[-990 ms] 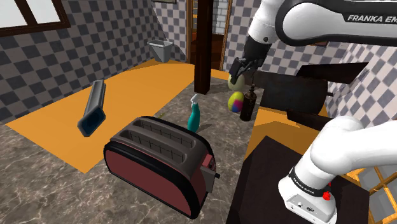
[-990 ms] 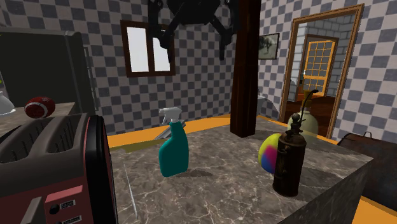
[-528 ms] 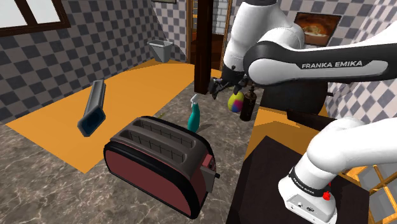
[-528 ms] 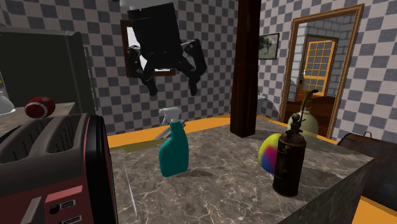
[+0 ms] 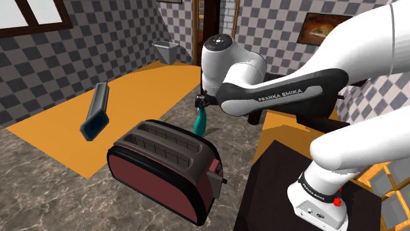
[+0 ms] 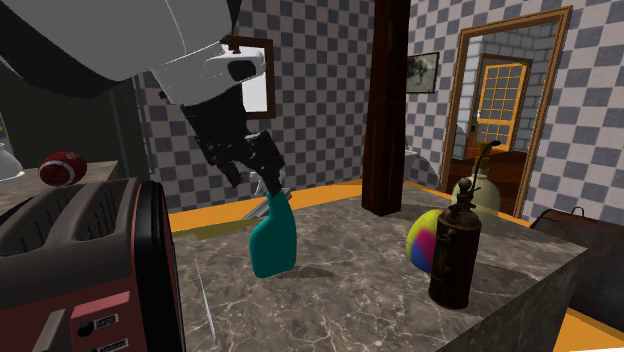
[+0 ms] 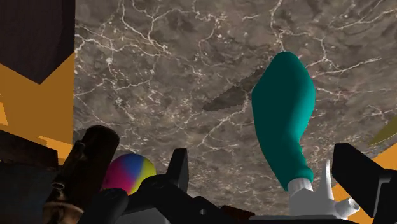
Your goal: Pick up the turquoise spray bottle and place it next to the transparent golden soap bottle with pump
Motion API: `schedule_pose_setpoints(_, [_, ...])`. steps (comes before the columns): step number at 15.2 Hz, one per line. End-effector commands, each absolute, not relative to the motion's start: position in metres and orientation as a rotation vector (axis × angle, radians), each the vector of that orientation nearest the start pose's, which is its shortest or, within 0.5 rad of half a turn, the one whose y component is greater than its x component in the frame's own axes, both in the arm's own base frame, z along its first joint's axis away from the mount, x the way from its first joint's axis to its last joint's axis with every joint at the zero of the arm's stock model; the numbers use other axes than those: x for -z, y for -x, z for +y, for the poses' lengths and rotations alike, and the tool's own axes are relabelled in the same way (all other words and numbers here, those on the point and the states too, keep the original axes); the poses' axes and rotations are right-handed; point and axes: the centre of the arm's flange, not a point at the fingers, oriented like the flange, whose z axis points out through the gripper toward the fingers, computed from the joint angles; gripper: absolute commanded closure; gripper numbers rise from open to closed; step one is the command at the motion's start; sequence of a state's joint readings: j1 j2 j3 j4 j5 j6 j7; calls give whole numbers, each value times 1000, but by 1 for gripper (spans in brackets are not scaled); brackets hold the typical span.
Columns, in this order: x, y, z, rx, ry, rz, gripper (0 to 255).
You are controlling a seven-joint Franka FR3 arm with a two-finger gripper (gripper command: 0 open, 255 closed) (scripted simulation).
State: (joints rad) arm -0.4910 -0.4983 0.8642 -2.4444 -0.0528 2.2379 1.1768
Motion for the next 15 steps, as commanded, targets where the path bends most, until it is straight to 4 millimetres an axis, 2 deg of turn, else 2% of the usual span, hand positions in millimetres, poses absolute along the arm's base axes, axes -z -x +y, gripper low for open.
schedule_pose_setpoints(1, [-409,-435,183,650,2971,1453,0])
schedule_pose_setpoints(5, [-369,-477,193,692,2853,1724,0])
schedule_pose_setpoints(9, [-334,-518,196,726,2722,1962,0])
schedule_pose_setpoints(15, [-306,-523,181,726,2722,1962,0])
